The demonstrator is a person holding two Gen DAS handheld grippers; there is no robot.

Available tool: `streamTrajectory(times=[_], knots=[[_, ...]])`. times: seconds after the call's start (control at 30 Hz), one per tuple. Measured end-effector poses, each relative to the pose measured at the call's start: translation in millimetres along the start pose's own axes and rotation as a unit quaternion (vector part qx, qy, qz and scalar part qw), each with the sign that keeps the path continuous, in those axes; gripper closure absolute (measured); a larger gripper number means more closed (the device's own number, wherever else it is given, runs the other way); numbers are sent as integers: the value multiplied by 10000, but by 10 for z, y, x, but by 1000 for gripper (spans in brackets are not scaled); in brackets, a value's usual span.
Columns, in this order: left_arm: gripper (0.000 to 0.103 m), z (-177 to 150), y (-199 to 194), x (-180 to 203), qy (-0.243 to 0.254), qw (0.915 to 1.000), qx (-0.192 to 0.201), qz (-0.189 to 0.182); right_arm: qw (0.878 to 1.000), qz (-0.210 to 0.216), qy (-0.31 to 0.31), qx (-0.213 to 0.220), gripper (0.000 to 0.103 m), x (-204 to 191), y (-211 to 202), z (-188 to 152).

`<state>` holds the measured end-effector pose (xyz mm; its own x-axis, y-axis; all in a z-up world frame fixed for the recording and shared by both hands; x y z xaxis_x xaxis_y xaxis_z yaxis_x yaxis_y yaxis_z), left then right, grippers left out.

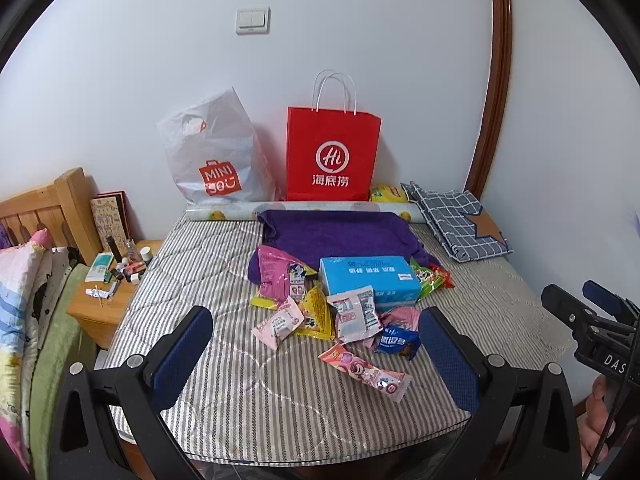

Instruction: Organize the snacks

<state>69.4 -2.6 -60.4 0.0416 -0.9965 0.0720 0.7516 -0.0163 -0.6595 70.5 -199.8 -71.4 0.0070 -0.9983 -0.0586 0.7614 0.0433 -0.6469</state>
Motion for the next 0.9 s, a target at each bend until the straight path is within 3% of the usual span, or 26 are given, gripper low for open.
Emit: streamTrajectory(times=[0.3, 0.47, 0.7, 0.9], knots=[[0, -164, 438, -183, -146, 9995, -237, 146, 9993, 141, -203, -267, 1, -126, 526, -209], [0, -280, 756, -379, -332, 9976, -581, 182, 9983, 285, -286, -429, 2, -259, 823, -364], [0, -352, 1043, -747, -475, 9946, -804, 460, 9896, 1071, -288, -919, 22, -711, 1233, -579], [0, -390, 1169, -1057, -549, 9922, -857, 722, 9764, 1399, -921, -1362, 41, -1214, 1463, -838]])
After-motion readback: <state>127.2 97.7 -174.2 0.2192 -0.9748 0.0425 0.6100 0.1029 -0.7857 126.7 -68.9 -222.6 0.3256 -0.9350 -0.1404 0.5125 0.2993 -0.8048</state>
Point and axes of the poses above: each gripper's, at about its wrist camera, not at the fingertips, and y roughly the way its jaws point, x to its right, z to its top, the point moved 10 cm from there along y, roughly the way its jaws point, and after that the axes turned 5 degrees about -x, right-handed, at the moved point
